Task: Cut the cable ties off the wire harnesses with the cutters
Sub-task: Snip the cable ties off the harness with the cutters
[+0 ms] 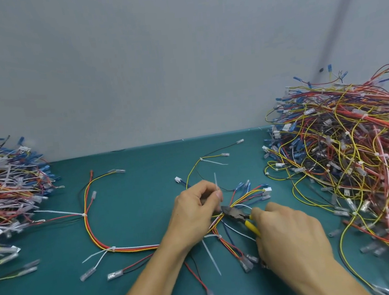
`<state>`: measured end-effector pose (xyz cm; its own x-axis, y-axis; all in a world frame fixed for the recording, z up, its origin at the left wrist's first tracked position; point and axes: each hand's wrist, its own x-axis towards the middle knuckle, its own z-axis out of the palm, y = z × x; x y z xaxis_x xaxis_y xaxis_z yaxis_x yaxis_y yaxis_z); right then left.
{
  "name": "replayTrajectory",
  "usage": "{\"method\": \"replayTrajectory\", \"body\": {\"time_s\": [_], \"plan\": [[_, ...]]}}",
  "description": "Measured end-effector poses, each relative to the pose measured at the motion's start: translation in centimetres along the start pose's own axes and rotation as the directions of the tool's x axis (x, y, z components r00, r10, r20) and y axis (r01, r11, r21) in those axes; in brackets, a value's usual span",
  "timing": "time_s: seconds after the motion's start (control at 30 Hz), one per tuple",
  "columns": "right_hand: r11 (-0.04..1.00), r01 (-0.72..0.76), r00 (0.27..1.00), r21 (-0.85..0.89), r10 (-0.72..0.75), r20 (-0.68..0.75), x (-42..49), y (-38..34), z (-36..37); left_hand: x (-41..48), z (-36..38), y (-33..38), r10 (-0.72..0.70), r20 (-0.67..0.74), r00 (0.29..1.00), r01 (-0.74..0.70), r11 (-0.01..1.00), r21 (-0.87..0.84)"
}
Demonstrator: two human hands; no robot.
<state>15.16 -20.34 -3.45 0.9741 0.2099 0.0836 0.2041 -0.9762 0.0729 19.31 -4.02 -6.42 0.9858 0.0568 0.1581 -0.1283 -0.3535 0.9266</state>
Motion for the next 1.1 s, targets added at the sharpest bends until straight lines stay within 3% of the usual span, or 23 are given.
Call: {"method": "replayTrajectory", "body": {"time_s": [0.33, 0.63, 0.7, 0.87, 1.0, 1.1], "plan": [[0.982, 0.025, 0.993, 0.189, -0.001, -0.122, -0.3, 0.8, -0.6, 0.6, -2.4, 3.6, -0.12, -0.072, 0.99, 0.084, 0.921, -0.381], [0.953, 0.068, 0.997, 0.295, -0.057, -0.045, -0.5, 0.8, -1.3, -3.4, -5.0, 3.3, -0.149, -0.015, 0.989, 0.132, 0.913, -0.386], [0.952, 0.076, 0.997, 0.296, -0.078, -0.007, -0.5, 0.6, -1.3, -4.2, -5.4, 2.3, -0.094, 0.033, 0.995, 0.099, 0.943, -0.318], [0.954, 0.095, 0.984, 0.284, -0.133, 0.118, -1.4, 0.3, -1.3, -5.2, -5.6, 0.5, 0.074, 0.218, 0.973, -0.085, 0.995, 0.044], [0.985, 0.12, 0.986, 0.123, -0.133, 0.105, -2.3, 0.3, -1.4, -4.6, -4.6, 0.9, 0.216, 0.354, 0.91, -0.326, 0.9, 0.288], [0.995, 0.092, 0.987, 0.049, -0.098, 0.129, -2.8, 0.6, -1.9, -4.5, -3.9, 1.0, 0.324, 0.351, 0.879, -0.447, 0.815, 0.369]]}}
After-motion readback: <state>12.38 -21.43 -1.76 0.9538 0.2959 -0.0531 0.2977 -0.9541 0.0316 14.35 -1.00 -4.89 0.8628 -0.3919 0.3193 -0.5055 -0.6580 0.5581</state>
